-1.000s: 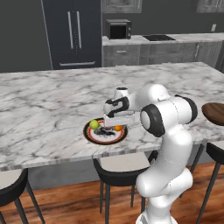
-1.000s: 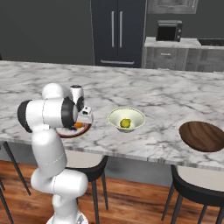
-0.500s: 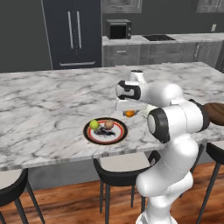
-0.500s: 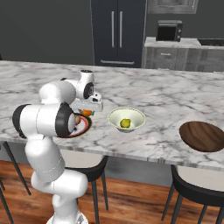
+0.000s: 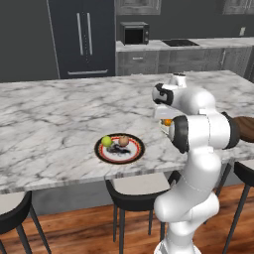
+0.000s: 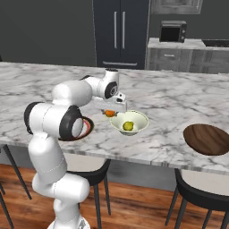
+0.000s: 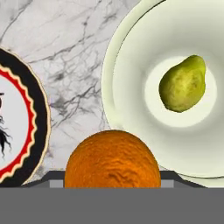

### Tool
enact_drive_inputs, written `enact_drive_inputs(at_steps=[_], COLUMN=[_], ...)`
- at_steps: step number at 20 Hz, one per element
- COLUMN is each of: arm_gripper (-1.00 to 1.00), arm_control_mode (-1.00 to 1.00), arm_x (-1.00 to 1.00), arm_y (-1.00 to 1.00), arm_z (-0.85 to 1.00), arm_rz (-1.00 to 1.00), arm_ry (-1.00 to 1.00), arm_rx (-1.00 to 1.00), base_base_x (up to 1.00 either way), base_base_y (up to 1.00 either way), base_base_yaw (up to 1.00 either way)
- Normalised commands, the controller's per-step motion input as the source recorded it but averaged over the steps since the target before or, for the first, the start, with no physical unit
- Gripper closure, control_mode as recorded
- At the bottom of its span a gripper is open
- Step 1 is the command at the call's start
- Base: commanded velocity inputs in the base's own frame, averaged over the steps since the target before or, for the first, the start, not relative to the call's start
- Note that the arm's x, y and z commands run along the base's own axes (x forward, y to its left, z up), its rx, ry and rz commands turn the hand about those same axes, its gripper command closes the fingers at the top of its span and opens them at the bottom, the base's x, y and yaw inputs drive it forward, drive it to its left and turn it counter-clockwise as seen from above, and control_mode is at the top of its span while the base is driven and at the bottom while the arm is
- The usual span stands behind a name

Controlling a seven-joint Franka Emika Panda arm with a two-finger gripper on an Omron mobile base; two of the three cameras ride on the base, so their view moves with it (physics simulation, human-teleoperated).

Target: Take the fruits from the plate on the dining counter and place two fruits in each bowl.

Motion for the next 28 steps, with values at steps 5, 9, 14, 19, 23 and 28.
enact_drive_inputs(at_steps=[5,9,14,19,23,28], arm_gripper=[1.00,1.00,1.00,1.00,1.00,-1.00], arm_control_mode=[-1.00,-1.00,-1.00,-1.00,-1.00,-1.00], arm_x=[0.14,0.21,0.61,0.17,-0.01,0.00], arm_y=[-0.87,-0.11,-0.04,-0.29,0.00,0.00], arm_z=[0.00,-0.34,-0.38,-0.13,-0.36,-0.07], arm_rz=[-0.04,0.00,0.00,0.00,0.00,0.00], arm_ry=[0.00,0.12,0.01,0.00,0.04,0.02], arm_rx=[0.00,0.00,0.00,0.00,0.00,0.00], base_base_x=[0.00,0.00,0.00,0.00,0.00,0.00], base_base_y=[0.00,0.00,0.00,0.00,0.00,0.00], base_base_yaw=[0.00,0.00,0.00,0.00,0.00,0.00])
